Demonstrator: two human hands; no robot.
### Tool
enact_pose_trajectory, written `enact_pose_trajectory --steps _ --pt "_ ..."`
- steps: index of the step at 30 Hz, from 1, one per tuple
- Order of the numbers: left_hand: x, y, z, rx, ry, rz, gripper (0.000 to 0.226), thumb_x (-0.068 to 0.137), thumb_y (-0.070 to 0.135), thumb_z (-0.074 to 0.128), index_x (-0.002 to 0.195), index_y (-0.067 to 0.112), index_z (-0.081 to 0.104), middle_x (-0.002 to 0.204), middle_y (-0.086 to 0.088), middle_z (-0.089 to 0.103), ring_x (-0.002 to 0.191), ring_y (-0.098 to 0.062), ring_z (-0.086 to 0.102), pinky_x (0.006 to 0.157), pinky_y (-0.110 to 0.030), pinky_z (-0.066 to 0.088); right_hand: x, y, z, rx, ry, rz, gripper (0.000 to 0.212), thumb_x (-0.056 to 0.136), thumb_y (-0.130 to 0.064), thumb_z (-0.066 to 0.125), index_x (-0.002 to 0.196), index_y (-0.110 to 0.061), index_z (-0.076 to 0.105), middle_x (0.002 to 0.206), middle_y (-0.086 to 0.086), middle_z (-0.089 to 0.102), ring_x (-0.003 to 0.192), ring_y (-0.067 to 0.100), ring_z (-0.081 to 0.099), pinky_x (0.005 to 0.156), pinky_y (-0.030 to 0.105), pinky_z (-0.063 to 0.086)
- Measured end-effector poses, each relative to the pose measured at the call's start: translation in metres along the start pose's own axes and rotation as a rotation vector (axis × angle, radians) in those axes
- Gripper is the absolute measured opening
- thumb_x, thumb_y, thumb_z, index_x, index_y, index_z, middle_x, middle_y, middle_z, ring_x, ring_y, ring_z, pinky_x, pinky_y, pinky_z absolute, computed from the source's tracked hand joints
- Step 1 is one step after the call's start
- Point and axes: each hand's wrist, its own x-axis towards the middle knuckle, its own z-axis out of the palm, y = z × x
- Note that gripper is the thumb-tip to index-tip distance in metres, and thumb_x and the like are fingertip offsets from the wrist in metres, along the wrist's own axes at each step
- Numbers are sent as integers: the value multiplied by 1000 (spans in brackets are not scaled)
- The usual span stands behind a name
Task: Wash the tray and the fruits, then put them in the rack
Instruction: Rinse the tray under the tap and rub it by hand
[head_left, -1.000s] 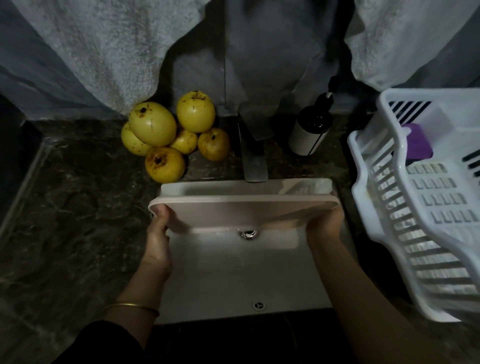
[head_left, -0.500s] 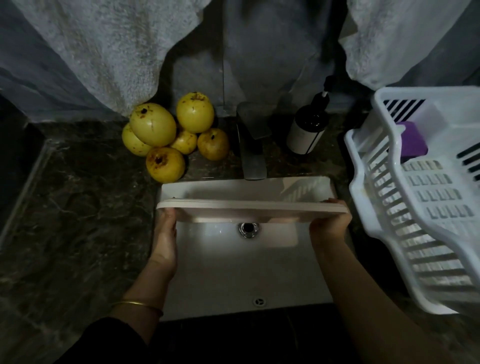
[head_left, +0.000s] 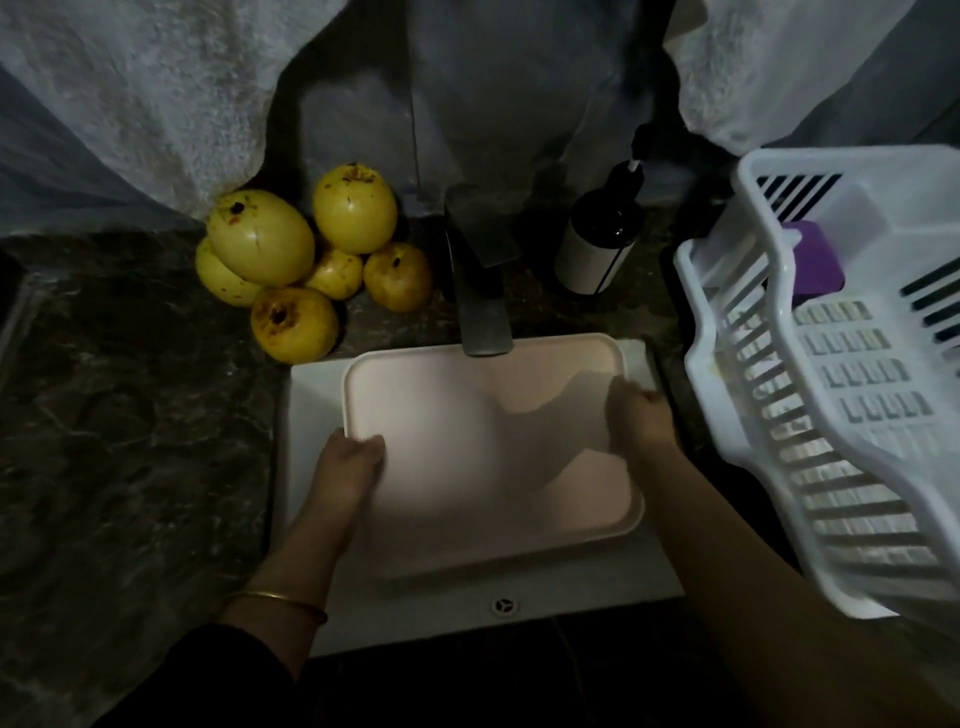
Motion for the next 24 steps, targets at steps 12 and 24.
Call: enact_pose_trajectory --steps 12,24 --pt "8 5 12 -226 -233 -80 35 98 46 38 131 36 45 123 -7 61 109 -33 59 91 -59 47 -1 -83 1 -250 300 -585 31 87 -6 50 118 -3 54 120 16 55 109 25 52 97 36 40" --pt "21 25 38 -280 -193 -85 27 101 39 36 123 30 51 109 -8 67 96 -28 64 72 -39 53 20 -222 13 -23 -222 -550 25 101 -25 41 81 -15 54 77 1 56 66 14 55 53 19 44"
